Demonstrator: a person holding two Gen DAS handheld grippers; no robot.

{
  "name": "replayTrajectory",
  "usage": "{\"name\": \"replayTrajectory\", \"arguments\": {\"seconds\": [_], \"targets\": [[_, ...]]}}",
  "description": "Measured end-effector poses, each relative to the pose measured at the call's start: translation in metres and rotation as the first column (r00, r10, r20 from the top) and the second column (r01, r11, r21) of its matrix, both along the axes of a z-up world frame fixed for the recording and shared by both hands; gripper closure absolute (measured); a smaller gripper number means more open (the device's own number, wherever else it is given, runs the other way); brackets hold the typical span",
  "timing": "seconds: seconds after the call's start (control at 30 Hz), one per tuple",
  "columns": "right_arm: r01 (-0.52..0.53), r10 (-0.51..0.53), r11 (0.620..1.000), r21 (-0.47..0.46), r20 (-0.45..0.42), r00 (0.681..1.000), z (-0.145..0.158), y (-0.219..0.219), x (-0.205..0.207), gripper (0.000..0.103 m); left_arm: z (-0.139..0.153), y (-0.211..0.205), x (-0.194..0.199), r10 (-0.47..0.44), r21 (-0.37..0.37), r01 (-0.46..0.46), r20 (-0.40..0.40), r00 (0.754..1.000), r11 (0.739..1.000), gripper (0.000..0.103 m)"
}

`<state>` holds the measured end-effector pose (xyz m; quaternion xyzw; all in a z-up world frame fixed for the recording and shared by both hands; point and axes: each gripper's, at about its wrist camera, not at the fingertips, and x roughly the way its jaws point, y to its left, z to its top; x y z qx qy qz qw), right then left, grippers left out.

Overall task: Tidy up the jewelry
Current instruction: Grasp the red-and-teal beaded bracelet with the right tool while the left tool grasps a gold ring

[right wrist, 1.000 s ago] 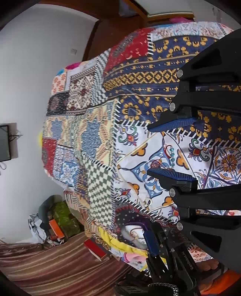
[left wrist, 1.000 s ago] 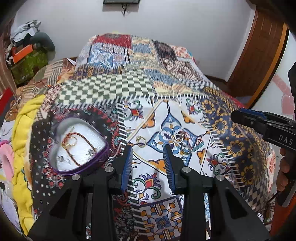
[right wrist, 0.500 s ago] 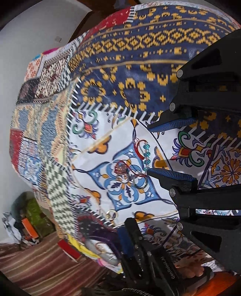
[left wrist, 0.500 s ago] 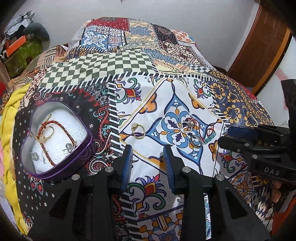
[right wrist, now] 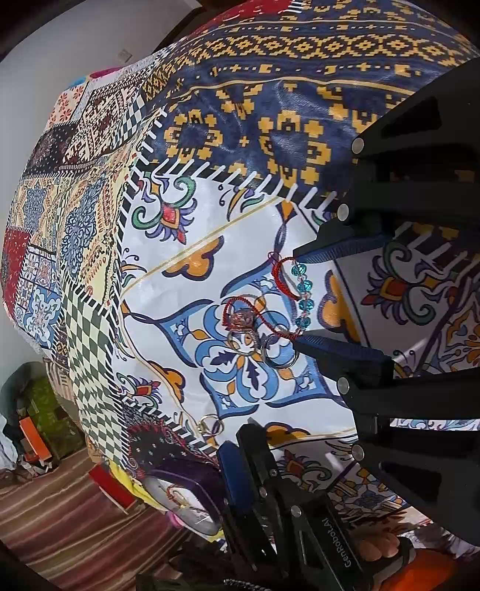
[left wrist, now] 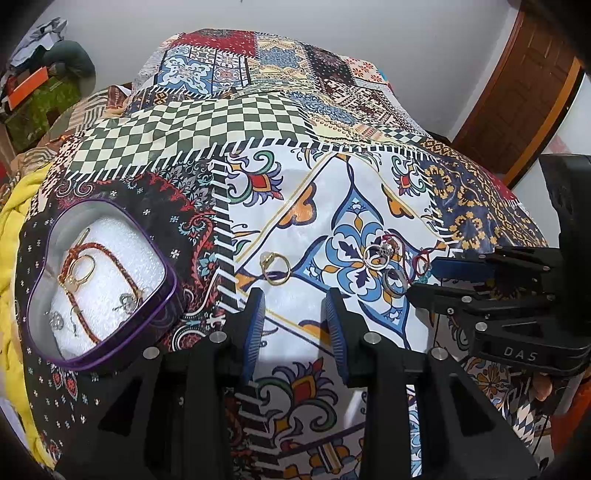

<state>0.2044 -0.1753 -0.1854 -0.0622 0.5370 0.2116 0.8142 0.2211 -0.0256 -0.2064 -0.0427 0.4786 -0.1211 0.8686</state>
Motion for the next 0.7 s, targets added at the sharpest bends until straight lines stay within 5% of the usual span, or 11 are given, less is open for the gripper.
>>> {"name": "replayTrajectory", "arguments": {"seconds": [0.47, 0.7], "targets": [[0.017, -0.017, 1.000, -0.007, 0.047, 0.999, -0.002, 0.002, 0.005, 0.086, -0.005, -0.006, 0.020, 0.016, 0.031, -0.017, 0.018, 1.000, 0.999, 0.070], [0.030, -0.030, 1.000, -0.002, 0.061, 0.998, -0.001, 0.001, 0.003, 0.096, -0.008, -0.011, 0.025, 0.031, 0.096, -0.035, 0.040, 0.999, 0.995, 0.088]]}}
